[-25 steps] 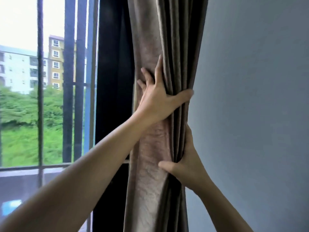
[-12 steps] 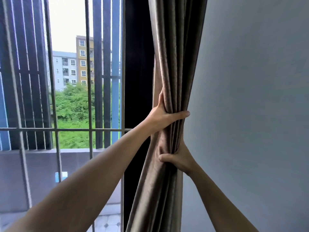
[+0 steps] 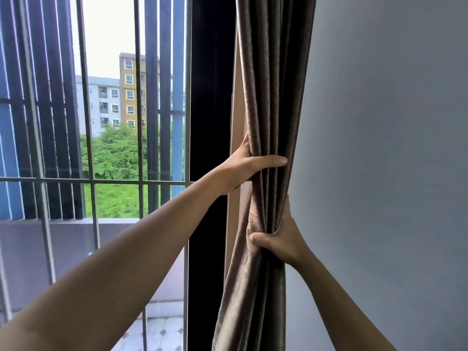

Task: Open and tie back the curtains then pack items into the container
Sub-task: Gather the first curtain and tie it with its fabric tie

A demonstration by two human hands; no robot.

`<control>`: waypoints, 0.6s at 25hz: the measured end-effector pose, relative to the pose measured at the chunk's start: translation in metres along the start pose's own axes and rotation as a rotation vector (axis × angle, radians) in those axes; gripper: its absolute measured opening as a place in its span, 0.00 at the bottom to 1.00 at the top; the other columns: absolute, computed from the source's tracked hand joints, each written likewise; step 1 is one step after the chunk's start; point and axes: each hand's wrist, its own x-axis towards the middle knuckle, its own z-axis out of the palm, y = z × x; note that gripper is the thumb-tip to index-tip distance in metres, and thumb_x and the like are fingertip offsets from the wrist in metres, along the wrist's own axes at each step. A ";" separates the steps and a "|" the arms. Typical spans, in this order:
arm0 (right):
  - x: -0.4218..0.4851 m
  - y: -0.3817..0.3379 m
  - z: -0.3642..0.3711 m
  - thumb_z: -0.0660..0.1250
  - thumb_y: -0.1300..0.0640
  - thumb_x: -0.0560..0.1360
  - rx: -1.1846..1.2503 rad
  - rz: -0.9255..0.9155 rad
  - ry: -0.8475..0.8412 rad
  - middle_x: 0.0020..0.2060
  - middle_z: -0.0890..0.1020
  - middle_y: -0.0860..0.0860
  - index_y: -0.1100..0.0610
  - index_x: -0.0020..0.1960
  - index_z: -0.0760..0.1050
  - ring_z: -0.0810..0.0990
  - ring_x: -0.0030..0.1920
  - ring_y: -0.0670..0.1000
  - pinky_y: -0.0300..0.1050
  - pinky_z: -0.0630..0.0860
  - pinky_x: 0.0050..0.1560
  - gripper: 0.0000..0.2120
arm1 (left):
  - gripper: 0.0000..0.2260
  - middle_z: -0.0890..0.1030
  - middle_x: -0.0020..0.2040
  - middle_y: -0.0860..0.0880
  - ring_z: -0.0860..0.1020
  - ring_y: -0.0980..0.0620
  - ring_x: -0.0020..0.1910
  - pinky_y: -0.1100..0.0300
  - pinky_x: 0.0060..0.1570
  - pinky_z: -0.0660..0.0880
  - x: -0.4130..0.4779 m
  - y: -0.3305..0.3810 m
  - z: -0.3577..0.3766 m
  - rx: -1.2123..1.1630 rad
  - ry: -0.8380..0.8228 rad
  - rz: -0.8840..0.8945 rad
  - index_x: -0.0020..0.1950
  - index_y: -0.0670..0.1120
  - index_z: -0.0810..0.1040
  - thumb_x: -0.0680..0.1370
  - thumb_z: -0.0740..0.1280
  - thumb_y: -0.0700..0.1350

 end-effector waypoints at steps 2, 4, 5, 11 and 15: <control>-0.001 0.005 -0.003 0.74 0.55 0.59 -0.005 0.010 0.001 0.57 0.72 0.38 0.40 0.68 0.53 0.75 0.56 0.41 0.38 0.73 0.56 0.46 | 0.37 0.76 0.58 0.52 0.77 0.54 0.58 0.59 0.56 0.77 -0.002 -0.004 -0.001 0.000 0.017 0.017 0.73 0.52 0.58 0.68 0.74 0.46; -0.001 0.008 -0.002 0.75 0.53 0.59 -0.005 0.010 0.001 0.58 0.72 0.37 0.38 0.67 0.53 0.75 0.58 0.41 0.37 0.73 0.56 0.45 | 0.35 0.76 0.58 0.53 0.77 0.55 0.57 0.58 0.58 0.76 -0.002 -0.007 -0.003 0.011 0.040 0.029 0.72 0.51 0.57 0.71 0.73 0.44; -0.001 0.009 0.000 0.75 0.52 0.59 -0.008 0.005 -0.006 0.58 0.71 0.36 0.36 0.67 0.52 0.74 0.59 0.40 0.34 0.72 0.55 0.44 | 0.34 0.76 0.58 0.53 0.77 0.55 0.57 0.57 0.59 0.76 -0.002 -0.009 -0.006 0.021 0.053 0.029 0.72 0.52 0.58 0.72 0.73 0.43; 0.007 0.000 0.000 0.76 0.39 0.60 0.048 -0.122 0.065 0.66 0.67 0.36 0.38 0.71 0.51 0.70 0.65 0.37 0.45 0.73 0.65 0.48 | 0.37 0.79 0.53 0.60 0.79 0.59 0.55 0.49 0.61 0.75 -0.004 -0.026 -0.026 0.144 0.201 0.034 0.70 0.58 0.57 0.68 0.74 0.53; 0.026 -0.033 -0.012 0.69 0.41 0.67 -0.180 -0.433 0.498 0.75 0.55 0.46 0.45 0.74 0.53 0.57 0.74 0.44 0.46 0.60 0.72 0.41 | 0.40 0.78 0.60 0.59 0.77 0.59 0.58 0.55 0.63 0.73 -0.007 -0.023 -0.041 0.233 0.371 0.189 0.74 0.58 0.54 0.67 0.67 0.63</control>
